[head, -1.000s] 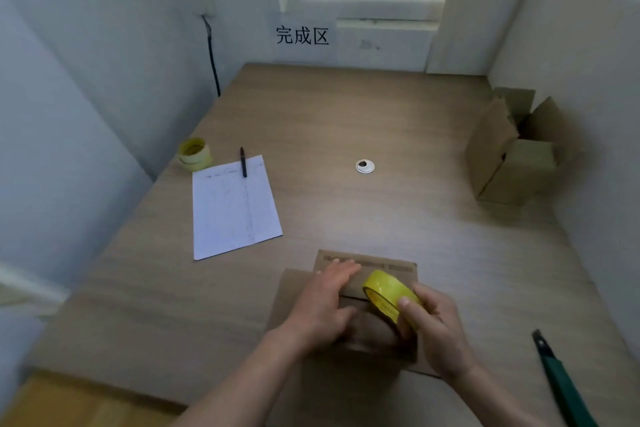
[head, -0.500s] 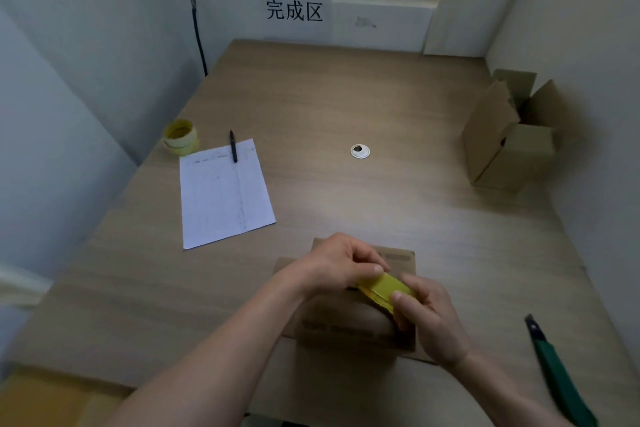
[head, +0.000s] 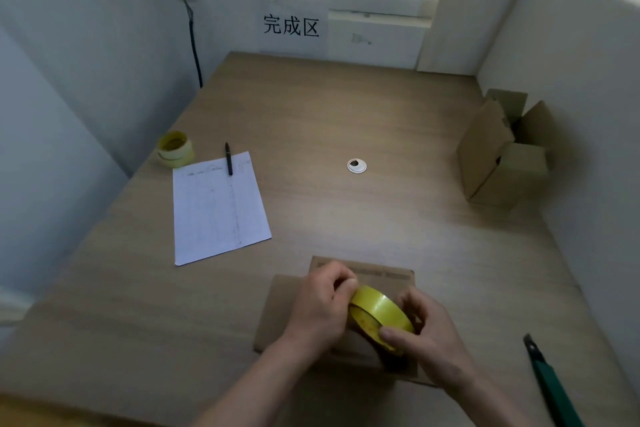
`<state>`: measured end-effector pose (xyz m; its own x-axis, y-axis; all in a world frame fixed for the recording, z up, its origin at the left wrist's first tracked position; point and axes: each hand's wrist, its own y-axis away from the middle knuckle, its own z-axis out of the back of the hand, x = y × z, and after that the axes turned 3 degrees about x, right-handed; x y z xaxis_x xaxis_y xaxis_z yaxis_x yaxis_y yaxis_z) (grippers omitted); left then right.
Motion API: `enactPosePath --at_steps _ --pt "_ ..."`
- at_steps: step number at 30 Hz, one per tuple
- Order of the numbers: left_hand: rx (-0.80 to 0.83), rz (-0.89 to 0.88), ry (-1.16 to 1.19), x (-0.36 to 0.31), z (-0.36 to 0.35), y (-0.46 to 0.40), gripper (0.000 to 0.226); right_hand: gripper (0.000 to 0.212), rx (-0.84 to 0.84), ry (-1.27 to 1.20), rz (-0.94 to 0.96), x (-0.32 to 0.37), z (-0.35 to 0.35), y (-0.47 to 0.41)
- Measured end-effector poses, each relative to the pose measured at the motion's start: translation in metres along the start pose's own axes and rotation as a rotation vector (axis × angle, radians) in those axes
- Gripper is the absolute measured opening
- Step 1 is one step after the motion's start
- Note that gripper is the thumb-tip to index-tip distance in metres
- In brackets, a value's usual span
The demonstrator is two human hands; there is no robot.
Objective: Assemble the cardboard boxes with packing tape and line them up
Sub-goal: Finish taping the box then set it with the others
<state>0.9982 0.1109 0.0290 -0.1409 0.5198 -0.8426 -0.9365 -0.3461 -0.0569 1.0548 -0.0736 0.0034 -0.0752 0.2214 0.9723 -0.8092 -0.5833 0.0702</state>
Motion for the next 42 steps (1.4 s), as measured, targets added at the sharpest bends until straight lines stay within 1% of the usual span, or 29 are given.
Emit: enactPosePath --at_steps 2,5,6,8,10,12,14,17,20,22,24,26,28,30,33,37,38,40,41,42 --pt "0.001 0.022 0.0 0.0 0.003 0.003 0.011 0.06 0.019 0.054 0.016 0.0 -0.004 0.0" --pt "0.001 0.097 0.075 0.005 0.001 0.004 0.014 0.061 0.033 0.132 0.052 0.004 -0.009 0.0" --pt "-0.003 0.117 0.095 0.007 0.001 0.004 0.016 0.058 0.048 0.185 0.062 0.005 -0.009 0.001" --pt "-0.012 0.146 0.109 0.012 0.0 0.004 0.02 0.045 0.05 0.375 0.086 0.004 -0.01 0.002" --pt "-0.022 0.167 0.11 0.019 0.0 0.005 0.019 0.032 -0.02 0.504 0.082 0.002 -0.008 -0.002" --pt "-0.064 0.228 0.152 0.03 0.003 0.008 0.018 0.021 -0.1 0.525 0.069 0.003 -0.007 -0.008" --pt "-0.115 0.269 0.134 0.042 0.007 0.009 0.019 0.016 -0.124 0.576 0.084 0.004 -0.007 -0.015" --pt "-0.161 0.247 0.036 0.053 0.015 0.01 0.018 0.016 -0.121 0.709 0.098 0.005 -0.008 -0.019" --pt "-0.145 0.306 0.033 0.059 0.02 0.008 0.022 0.018 -0.107 0.88 0.188 0.006 -0.01 -0.024" --pt "-0.098 0.374 0.076 0.069 0.017 0.007 0.023 0.02 -0.056 0.856 0.229 0.006 -0.011 -0.026" --pt "-0.073 0.434 0.164 0.079 0.014 0.007 0.018 0.02 -0.039 0.794 0.221 0.004 -0.013 -0.026" --pt "-0.07 0.476 0.24 0.089 0.01 0.009 0.016 0.029 -0.045 0.805 0.21 0.003 -0.016 -0.028" --pt "-0.067 0.504 0.295 0.094 0.008 0.009 0.021 0.036 -0.058 0.833 0.209 0.003 -0.02 -0.032" --pt "-0.065 0.531 0.338 0.093 0.007 0.008 0.024 0.034 -0.061 0.835 0.212 0.004 -0.021 -0.036" --pt "-0.058 0.562 0.361 0.095 0.005 0.008 0.022 0.033 -0.037 0.837 0.229 0.004 -0.021 -0.038" --pt "-0.073 0.578 0.308 0.093 0.002 0.008 0.019 0.032 -0.012 0.917 0.244 0.003 -0.023 -0.039" --pt "-0.073 0.567 0.253 0.09 0.0 0.009 0.017 0.031 -0.017 0.947 0.251 0.002 -0.023 -0.039" --pt "-0.088 0.554 0.1 0.087 -0.004 0.011 0.004 0.031 -0.023 0.984 0.246 0.002 -0.023 -0.038" --pt "-0.11 0.583 0.055 0.086 -0.004 0.011 0.018 0.032 -0.028 0.993 0.248 0.001 -0.022 -0.038" --pt "-0.147 0.608 0.069 0.086 -0.004 0.01 0.034 0.032 -0.028 0.994 0.251 0.001 -0.022 -0.038"
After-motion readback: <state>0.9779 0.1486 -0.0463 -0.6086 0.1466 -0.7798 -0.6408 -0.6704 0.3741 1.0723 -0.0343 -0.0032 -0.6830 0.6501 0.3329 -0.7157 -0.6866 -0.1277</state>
